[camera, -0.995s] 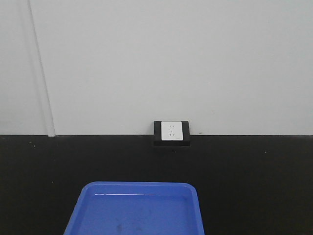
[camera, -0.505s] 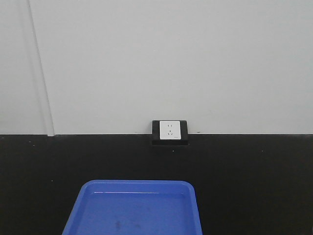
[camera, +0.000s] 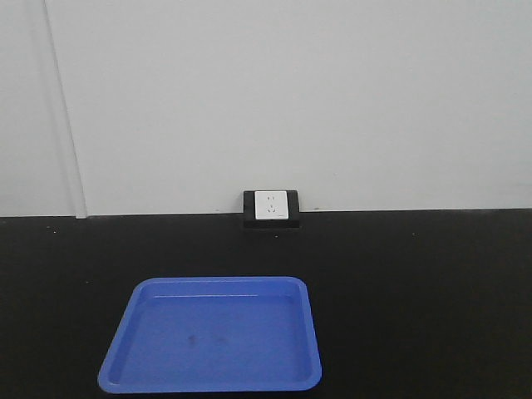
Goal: Move beaker to silver tray on left bench
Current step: 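Drive the base to the bench with the silver tray, holding the beaker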
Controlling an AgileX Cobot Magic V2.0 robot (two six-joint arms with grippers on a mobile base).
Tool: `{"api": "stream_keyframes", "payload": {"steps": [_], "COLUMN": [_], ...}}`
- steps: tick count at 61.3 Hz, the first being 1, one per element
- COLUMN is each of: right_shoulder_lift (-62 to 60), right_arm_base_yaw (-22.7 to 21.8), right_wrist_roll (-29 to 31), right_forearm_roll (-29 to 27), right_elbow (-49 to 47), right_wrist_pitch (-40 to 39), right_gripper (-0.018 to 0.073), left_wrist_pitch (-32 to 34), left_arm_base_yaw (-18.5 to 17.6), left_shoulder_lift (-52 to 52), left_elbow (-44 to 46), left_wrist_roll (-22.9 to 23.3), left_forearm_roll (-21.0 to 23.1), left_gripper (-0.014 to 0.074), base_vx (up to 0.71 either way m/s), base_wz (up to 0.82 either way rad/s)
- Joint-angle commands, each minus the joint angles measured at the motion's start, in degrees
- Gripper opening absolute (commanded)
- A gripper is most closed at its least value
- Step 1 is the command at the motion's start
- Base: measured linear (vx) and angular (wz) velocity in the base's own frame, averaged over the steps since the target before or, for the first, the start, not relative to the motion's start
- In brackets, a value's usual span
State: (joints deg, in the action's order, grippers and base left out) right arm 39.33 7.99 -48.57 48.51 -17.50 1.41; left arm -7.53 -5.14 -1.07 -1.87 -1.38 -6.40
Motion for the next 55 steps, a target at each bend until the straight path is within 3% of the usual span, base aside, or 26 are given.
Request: {"api": "stream_keyframes", "payload": {"steps": [1,55], "right_shoulder_lift": [-0.03,-0.03], "right_arm_base_yaw": [-0.36,-0.36], "right_wrist_roll": [-0.15,-0.15], "right_forearm_roll": [0.63,0.63], "right_elbow": [-2.18,-2.18], "right_wrist_pitch": [-2.95,-2.95], "right_gripper": [-0.0011,-0.0011], "left_wrist_pitch": [4.76,4.76], "left_arm_base_yaw": [-0.34,-0.34], "left_shoulder_lift": [-0.45,-0.45], "left_elbow": [-1.14,-1.14], "left_wrist_roll": [0.36,0.36], "left_forearm_roll": [0.29,0.29], "left_gripper": [0.0001,0.0001], "base_vx": [-0.22,-0.3], "base_wz": [-0.04,0.1]}}
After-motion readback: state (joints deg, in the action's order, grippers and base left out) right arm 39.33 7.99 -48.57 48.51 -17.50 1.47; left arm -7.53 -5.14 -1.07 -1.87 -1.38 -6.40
